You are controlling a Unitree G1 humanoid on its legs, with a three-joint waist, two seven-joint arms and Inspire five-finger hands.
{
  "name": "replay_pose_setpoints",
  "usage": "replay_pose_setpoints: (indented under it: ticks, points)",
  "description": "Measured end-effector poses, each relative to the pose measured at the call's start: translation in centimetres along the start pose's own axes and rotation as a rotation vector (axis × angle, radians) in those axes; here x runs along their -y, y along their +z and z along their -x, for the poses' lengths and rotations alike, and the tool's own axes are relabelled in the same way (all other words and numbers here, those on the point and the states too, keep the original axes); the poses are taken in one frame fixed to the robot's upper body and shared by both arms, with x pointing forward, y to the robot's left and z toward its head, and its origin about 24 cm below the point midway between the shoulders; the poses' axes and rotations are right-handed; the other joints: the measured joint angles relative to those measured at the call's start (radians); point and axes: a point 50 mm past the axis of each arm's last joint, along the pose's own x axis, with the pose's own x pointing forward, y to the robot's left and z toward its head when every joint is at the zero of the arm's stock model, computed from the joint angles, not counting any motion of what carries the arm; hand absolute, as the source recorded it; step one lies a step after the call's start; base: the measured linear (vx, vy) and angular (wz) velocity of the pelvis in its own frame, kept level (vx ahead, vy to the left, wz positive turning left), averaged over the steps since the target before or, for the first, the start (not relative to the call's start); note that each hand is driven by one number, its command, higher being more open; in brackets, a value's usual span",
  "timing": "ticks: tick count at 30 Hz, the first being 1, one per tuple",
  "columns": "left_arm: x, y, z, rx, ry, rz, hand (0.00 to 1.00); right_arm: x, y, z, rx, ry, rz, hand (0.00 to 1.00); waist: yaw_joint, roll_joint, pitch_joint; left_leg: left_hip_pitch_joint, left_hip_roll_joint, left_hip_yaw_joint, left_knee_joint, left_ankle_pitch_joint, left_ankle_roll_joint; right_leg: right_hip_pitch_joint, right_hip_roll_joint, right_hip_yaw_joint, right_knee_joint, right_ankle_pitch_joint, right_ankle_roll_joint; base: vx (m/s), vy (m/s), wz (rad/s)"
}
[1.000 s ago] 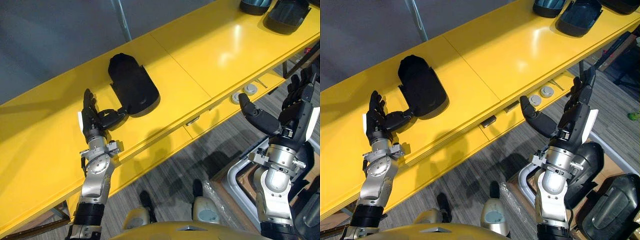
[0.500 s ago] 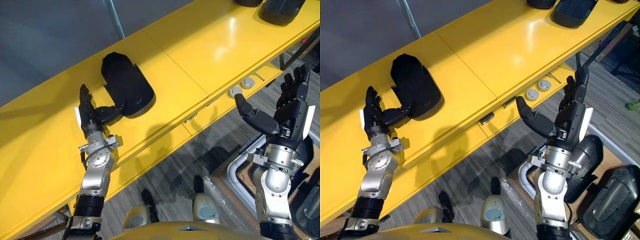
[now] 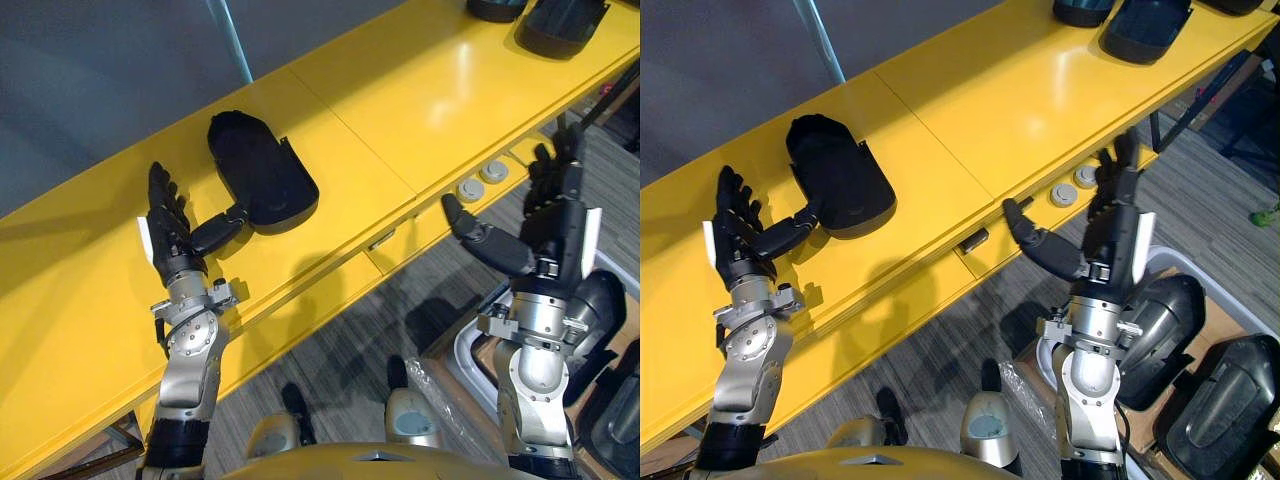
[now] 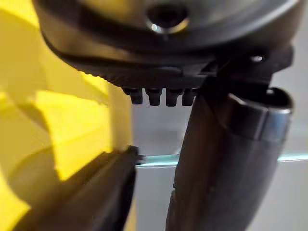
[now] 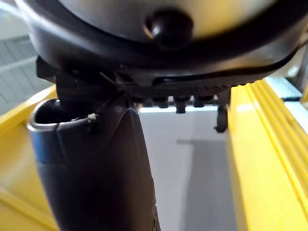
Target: Walk over and take three plastic housings, then place them on the shelf
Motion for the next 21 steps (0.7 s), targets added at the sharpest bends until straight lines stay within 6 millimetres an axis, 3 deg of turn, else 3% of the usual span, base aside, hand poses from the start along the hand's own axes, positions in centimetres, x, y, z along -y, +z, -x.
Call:
replay_pose_setpoints:
  ticks: [2, 5, 10, 15, 21]
  points:
    - [0.0, 2.3, 0.6, 0.121, -0.016, 0.034, 1.00, -1.4, -0.5, 0.0, -0.044, 0.123, 0.037, 1.00, 0.027, 0.003, -0.002, 0.003, 0.000, -0.019, 0.000, 0.000, 0.000, 0.018, -0.001, -0.021, -0.003, -0.003, -0.002, -0.03, -0.006, 0.22]
    - [-0.4, 3.8, 1.0, 0.204, -0.033, 0.032, 1.00, -2.8, -1.6, 0.3, -0.121, 0.286, 0.112, 1.00, 0.055, 0.007, -0.012, 0.003, -0.002, -0.045, -0.011, 0.011, 0.000, 0.040, -0.001, -0.056, -0.017, -0.002, -0.002, -0.03, -0.012, 0.29]
    - [-1.0, 3.4, 1.5, 0.188, -0.058, 0.004, 1.00, -3.7, -3.6, -0.2, -0.195, 0.361, 0.161, 1.00, 0.085, 0.002, -0.027, 0.000, -0.003, -0.071, -0.032, 0.030, -0.002, 0.055, 0.000, -0.089, -0.036, 0.000, 0.000, -0.01, -0.018, 0.20]
    - [-1.1, 3.2, 1.8, 0.172, -0.092, -0.005, 1.00, -4.3, -5.2, -1.2, -0.230, 0.385, 0.220, 1.00, 0.088, -0.021, -0.054, -0.012, -0.004, -0.097, -0.034, 0.038, -0.003, 0.057, 0.002, -0.109, -0.037, 0.001, 0.000, 0.01, -0.013, 0.11]
    - [-0.9, 3.2, 1.9, 0.171, -0.124, 0.002, 1.00, -4.8, -6.4, -1.0, -0.256, 0.410, 0.311, 1.00, 0.099, -0.023, -0.057, -0.021, -0.007, -0.122, -0.035, 0.044, -0.003, 0.062, 0.000, -0.128, -0.037, 0.001, -0.001, -0.01, -0.002, 0.10]
